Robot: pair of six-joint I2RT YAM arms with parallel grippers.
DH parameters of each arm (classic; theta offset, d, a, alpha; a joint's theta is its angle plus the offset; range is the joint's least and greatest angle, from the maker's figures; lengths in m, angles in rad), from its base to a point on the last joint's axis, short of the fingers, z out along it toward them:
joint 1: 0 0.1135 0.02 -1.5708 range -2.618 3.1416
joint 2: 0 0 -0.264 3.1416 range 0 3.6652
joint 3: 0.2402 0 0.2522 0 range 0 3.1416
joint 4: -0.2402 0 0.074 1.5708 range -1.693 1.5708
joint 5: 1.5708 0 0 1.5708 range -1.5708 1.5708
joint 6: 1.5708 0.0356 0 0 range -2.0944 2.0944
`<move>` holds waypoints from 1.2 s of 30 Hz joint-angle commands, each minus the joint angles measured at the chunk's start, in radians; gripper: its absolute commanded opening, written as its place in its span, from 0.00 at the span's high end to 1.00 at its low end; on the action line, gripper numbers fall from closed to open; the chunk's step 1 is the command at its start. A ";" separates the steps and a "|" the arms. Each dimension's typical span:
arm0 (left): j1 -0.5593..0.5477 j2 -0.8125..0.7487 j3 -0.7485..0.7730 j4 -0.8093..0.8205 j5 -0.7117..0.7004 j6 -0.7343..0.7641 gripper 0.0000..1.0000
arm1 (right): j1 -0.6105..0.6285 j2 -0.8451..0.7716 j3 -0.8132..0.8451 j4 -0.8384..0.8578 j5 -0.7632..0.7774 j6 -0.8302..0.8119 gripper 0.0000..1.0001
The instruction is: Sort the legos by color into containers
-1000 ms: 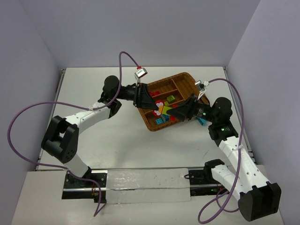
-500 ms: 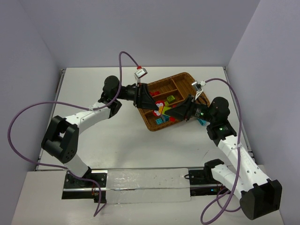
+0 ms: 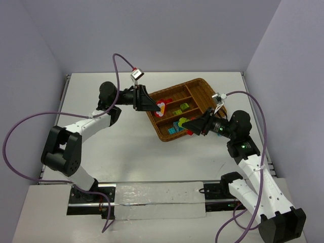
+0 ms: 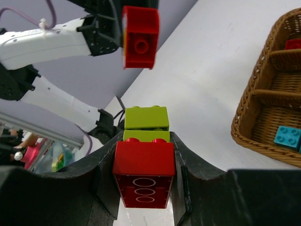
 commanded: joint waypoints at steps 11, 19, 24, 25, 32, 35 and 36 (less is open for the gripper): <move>-0.026 0.186 0.442 -1.109 -0.576 0.555 1.00 | -0.010 -0.097 0.111 -0.438 0.701 -0.102 1.00; -0.029 0.428 0.674 -1.246 -0.746 0.544 1.00 | -0.009 -0.116 0.100 -0.474 0.725 -0.106 1.00; -0.029 0.484 0.761 -1.281 -0.833 0.548 1.00 | -0.009 -0.115 0.092 -0.473 0.721 -0.106 1.00; -0.030 0.515 0.806 -1.311 -0.866 0.551 1.00 | -0.009 -0.111 0.090 -0.468 0.717 -0.105 1.00; -0.036 0.654 0.995 -1.406 -0.939 0.552 0.96 | -0.009 -0.115 0.089 -0.476 0.714 -0.107 1.00; -0.036 0.670 0.998 -1.416 -0.991 0.546 0.94 | -0.008 -0.116 0.085 -0.481 0.718 -0.111 1.00; -0.036 0.669 0.992 -1.416 -1.002 0.545 0.94 | -0.009 -0.116 0.084 -0.482 0.718 -0.111 1.00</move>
